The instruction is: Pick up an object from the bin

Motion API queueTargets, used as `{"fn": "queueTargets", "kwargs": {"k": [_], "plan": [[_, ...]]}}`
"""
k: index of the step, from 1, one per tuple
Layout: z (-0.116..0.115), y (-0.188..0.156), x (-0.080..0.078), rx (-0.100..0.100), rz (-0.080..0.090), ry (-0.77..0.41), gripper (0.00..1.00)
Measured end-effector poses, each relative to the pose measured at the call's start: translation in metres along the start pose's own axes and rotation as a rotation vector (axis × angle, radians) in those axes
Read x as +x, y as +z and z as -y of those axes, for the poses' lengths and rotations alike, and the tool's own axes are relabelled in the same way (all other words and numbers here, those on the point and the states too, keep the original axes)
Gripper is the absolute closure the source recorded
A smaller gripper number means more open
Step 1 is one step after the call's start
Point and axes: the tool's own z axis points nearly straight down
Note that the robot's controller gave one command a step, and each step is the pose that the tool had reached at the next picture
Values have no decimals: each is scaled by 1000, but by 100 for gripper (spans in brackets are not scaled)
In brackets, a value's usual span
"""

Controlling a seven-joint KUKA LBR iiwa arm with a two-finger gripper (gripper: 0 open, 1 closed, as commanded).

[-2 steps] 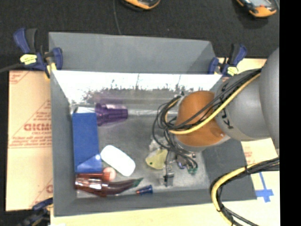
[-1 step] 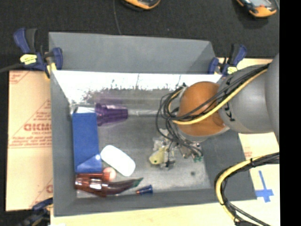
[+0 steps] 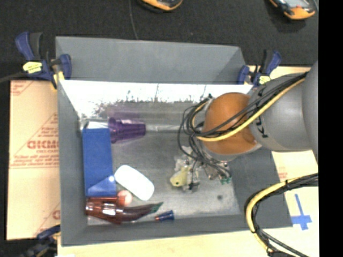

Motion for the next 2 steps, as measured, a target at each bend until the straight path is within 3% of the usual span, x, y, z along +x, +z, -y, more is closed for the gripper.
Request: {"fn": "queueTargets", "kwargs": {"k": [1,2], "plan": [[2,-59,0,-1,-5,-4,100],[3,-127,18,-3,-10,-30,100]]}}
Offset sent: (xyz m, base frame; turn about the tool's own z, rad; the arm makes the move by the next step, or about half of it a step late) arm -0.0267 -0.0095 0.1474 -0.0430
